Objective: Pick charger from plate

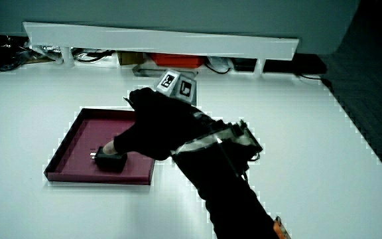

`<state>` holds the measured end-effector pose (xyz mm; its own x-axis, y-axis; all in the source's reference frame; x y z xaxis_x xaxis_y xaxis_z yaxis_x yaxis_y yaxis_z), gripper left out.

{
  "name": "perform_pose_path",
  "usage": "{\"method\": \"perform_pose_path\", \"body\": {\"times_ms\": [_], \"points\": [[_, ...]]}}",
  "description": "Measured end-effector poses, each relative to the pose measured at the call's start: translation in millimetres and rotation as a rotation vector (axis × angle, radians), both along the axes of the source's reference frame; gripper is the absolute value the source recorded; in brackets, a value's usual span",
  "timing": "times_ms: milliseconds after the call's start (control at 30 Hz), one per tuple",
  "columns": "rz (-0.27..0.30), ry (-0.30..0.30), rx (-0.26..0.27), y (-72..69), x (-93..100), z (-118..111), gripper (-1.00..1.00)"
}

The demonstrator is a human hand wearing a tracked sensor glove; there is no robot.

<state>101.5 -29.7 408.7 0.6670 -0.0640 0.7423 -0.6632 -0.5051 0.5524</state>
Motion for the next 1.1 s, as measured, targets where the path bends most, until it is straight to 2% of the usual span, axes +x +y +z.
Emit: {"method": "perform_pose_path", "body": {"times_ms": [33,200,233,333,367,700,900,1100], "points": [[-0.007,0.014,0.116,-0.9,-3.2,-1.3,0.00],[-0.012,0.053,0.105,-2.1,-11.1,18.2,0.00],[-0.009,0.035,0.098,-2.3,-14.2,15.5,0.00],[-0.014,0.055,0.092,-2.9,-19.5,27.5,0.00],[-0.018,0.040,0.087,-3.0,-21.8,29.7,0.00],[-0.032,0.065,0.030,-4.4,-42.2,65.9,0.00],[-0.011,0.062,0.046,-2.9,-51.6,76.5,0.00],[-0.006,0.069,0.023,-0.6,-61.5,96.0,0.00]]}}
